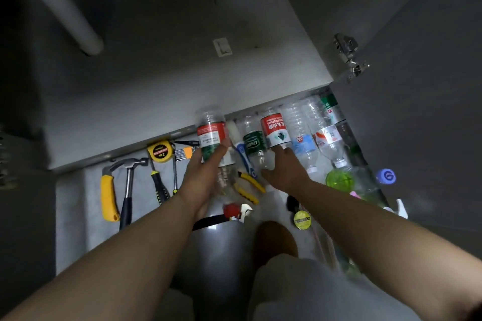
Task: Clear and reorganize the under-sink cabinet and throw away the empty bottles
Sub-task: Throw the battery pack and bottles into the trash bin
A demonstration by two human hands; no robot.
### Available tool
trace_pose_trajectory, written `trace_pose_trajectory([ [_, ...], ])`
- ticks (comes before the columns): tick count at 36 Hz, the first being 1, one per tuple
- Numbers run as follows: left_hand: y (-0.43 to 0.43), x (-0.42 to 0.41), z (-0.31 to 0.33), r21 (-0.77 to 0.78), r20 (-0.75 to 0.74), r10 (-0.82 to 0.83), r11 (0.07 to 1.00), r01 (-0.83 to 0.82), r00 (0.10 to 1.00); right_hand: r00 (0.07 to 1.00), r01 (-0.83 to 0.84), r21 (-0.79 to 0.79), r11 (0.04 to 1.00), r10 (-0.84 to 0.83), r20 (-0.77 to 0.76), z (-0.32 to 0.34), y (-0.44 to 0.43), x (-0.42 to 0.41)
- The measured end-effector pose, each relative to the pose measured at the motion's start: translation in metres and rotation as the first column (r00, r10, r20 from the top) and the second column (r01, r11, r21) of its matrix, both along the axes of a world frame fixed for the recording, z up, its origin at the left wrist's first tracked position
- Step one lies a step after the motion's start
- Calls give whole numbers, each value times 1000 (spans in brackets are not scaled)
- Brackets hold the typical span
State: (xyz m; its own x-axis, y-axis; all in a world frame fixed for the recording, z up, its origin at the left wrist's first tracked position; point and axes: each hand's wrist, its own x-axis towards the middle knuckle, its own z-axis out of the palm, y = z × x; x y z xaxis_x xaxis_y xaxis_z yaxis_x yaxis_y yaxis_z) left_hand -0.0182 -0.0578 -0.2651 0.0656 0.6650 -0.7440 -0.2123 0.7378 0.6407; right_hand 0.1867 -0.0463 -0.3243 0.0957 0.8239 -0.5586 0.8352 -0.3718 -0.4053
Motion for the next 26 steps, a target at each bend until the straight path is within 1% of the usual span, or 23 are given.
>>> trace_pose_trajectory([
  [2,1,-5,-2,0,46,40,999,-40,998,992,-35,-1,999,34,123,-8,5,-9],
  [4,3,-8,-5,-1,69,56,998,-56,996,979,-36,-18,999,39,198,-13,11,-19],
  [6,5,-9,-6,-18,71,69,998,-68,995,977,-6,-26,1000,11,212,-17,16,-26],
  [10,9,-11,-7,-46,55,92,995,-90,994,983,58,-47,997,-48,179,-17,24,-26],
  [14,13,0,6,-24,55,42,999,-41,998,984,160,-45,986,-156,92,1,22,-13],
  [16,17,10,21,1,46,-4,1000,4,999,977,215,-84,973,-215,2,19,18,-4],
  [19,25,24,52,72,38,-106,992,103,994,934,311,-154,938,-332,-136,56,7,14],
  [23,29,45,107,207,14,-219,955,211,976,926,315,-107,943,-330,-183,115,-20,40],
  [26,22,66,151,273,-10,-313,913,303,950,897,352,-62,934,-356,-262,166,-48,59],
])
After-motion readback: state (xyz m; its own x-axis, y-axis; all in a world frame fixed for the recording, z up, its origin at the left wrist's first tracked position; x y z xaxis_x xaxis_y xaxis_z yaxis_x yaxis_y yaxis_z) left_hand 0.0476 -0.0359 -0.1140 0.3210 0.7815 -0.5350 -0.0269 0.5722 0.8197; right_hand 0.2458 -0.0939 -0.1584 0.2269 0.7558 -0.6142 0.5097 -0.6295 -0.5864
